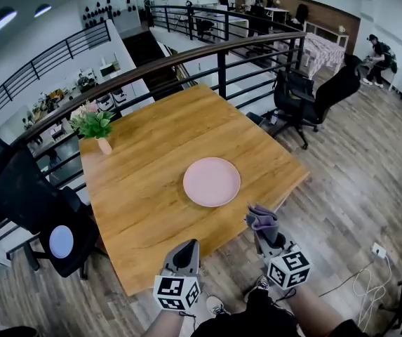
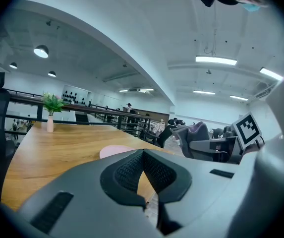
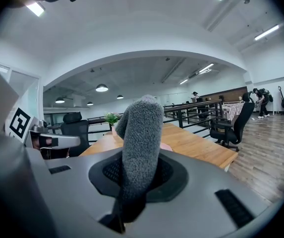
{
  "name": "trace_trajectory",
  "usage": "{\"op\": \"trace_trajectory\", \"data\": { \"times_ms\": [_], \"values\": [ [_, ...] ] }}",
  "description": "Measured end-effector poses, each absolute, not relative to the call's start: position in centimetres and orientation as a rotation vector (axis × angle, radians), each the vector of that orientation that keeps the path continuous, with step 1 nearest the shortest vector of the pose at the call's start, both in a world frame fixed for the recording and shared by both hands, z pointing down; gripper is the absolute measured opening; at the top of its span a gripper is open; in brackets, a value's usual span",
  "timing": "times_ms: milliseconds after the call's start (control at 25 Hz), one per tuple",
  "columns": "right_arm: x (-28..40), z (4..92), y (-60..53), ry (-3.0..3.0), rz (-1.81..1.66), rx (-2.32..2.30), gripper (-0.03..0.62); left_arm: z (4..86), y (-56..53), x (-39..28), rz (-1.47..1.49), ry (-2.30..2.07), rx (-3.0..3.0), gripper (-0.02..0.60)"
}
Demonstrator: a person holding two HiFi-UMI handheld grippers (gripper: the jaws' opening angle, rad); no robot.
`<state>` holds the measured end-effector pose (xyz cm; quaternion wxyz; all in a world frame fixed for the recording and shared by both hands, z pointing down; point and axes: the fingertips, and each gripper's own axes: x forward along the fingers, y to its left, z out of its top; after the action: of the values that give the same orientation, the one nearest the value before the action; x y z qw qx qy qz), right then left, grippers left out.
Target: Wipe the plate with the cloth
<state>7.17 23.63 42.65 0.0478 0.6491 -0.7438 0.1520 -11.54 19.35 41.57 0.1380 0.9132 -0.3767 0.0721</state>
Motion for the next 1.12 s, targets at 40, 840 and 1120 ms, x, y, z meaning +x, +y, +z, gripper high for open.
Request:
{"op": "trace_trajectory", "data": {
  "times_ms": [40,840,1120],
  "values": [
    [7.3,42.6,23.9,-2.272,0.457,1.972,0.072,41.6,19.5,-11.3,0.208,-1.090,2.641,0.018],
    [6.4,42.3,25.1,-2.292,0.449,1.953,0.071,41.3,20.6,-10.7,0.202,-1.066,2.650,0.018],
    [6.3,42.0,25.4,-2.293,0.440,1.962,0.071,41.0,20.7,-10.7,0.193,-1.061,2.659,0.018]
  ]
}}
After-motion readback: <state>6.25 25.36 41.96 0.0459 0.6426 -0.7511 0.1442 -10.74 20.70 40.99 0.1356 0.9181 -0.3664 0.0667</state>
